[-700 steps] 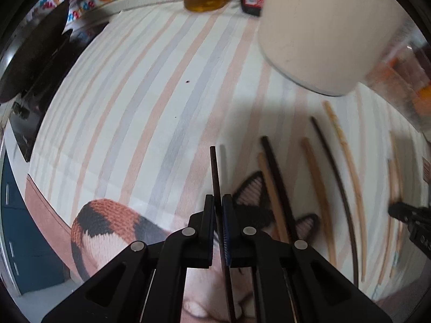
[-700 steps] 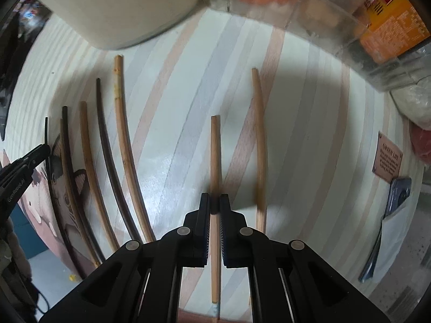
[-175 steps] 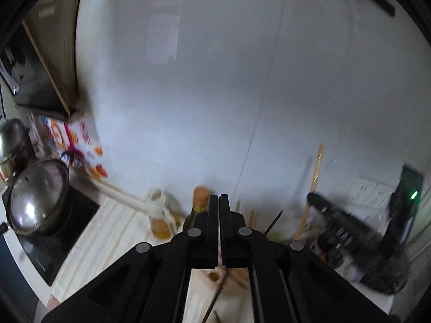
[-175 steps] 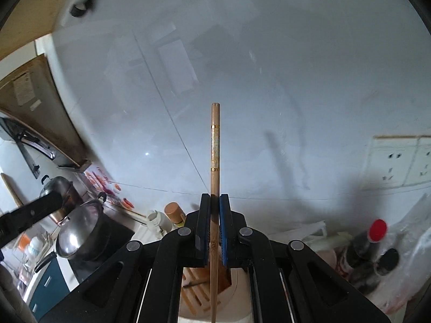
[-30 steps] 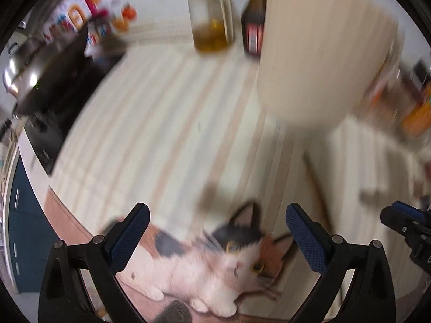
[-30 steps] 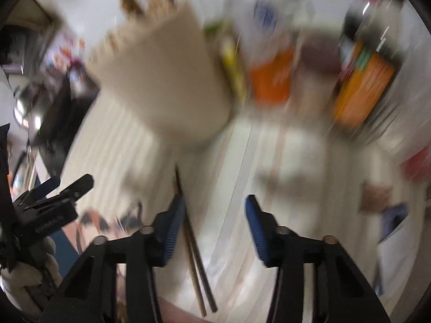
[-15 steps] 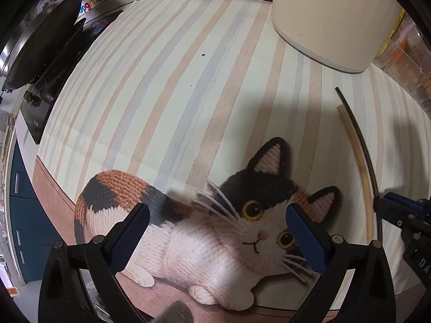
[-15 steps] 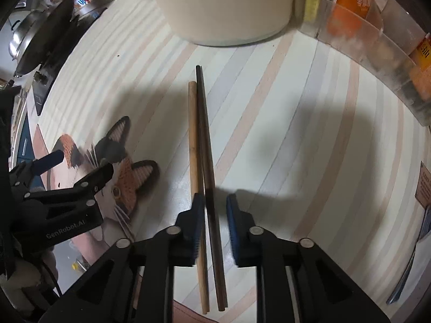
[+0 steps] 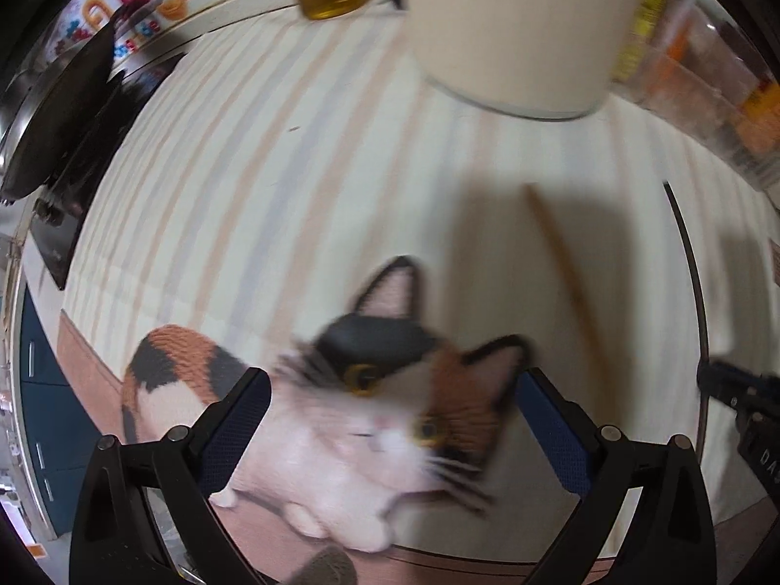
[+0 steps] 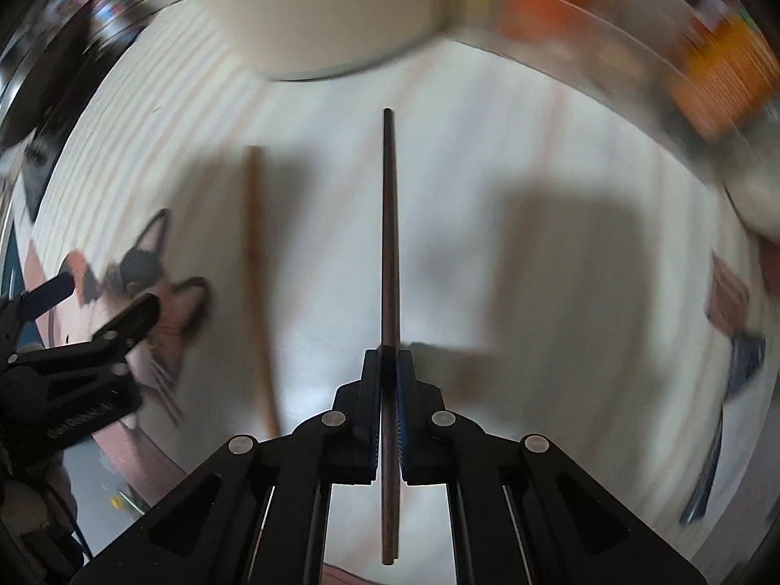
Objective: Organize utensils
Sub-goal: 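Grasp a dark chopstick with the right tool while the left tool moves over the mat, then grasp a light wooden chopstick with the left tool while the right tool holds the dark one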
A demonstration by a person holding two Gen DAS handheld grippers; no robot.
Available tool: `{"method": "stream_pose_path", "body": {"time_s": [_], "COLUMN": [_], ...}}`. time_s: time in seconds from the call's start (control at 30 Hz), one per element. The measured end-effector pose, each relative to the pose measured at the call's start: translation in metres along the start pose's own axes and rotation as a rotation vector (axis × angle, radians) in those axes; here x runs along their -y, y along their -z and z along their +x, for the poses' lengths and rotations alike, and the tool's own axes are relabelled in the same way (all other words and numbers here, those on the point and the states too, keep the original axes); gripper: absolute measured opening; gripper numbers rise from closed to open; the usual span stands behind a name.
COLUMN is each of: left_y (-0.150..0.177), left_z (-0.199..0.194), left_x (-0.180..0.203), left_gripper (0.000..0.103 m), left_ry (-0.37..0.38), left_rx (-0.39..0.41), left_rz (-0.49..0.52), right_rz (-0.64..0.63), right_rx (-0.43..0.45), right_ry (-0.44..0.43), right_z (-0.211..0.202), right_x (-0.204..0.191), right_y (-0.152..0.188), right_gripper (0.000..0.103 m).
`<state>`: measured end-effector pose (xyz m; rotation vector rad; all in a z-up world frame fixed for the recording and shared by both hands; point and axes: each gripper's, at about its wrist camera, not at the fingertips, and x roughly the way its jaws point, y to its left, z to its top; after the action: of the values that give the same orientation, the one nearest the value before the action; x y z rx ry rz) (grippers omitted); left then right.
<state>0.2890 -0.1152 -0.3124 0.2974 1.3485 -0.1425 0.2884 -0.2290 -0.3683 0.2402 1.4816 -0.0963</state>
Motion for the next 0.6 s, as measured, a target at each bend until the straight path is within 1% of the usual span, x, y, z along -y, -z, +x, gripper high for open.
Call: {"method": "stream_pose_path", "body": {"time_s": [0.13,0.23,0.33,0.4,0.47,0.5,0.53,0.57,0.6], "left_y": [0.000,-0.001,-0.003,-0.005,-0.009,-0.010,-0.012,-0.013,-0.014], "left_z": [-0.007,-0.009,-0.010,-0.008,-0.006,-0.003,-0.005,-0.004,-0.005], "left_x": [0.037,0.059,0.081,0.090,0.095,0.098,0.098,0.099,0.101], "left_gripper": [0.103,0.103,0.102,0.090,0.058,0.052,0.037,0.025,0.019], "left_ry": [0.049,0.063,0.067,0.064,0.054,0.052,0.065,0.061,0.076], "left_rx": [-0.001,-0.007,-0.005,-0.004,-0.003,-0.005,0.013,0.018,0.023], "left_rz": [0.035,0.063,0.098,0.120,0.136,0.147,0.146,0.152,0.165], "right_rz": [0.115,0.169,0.209,0.224,0.236,0.251,0.260,0.266,0.276], "right_rx": [-0.027,-0.034,-0.031,-0.032,-0.039,-0.045,-0.052,-0.055,-0.055], "right_ry": [-0.017,-0.024,-0.029,-0.034,-0.040,-0.048,-0.059,-0.070,-0.081], "right_z": [-0.008,-0.012,-0.016,-0.018,-0.019,-0.020,-0.020,-0.022,-0.023], "right_x": [0.043,0.061,0.071,0.073,0.075,0.077,0.079,0.085,0.089], "right_y": [0.027,0.042,0.052,0.054,0.053,0.053,0.052,0.052,0.050], "right_gripper": [0.005,0.005,0.005,0.005,0.005,0.005,0.006,0.006,0.006]}}
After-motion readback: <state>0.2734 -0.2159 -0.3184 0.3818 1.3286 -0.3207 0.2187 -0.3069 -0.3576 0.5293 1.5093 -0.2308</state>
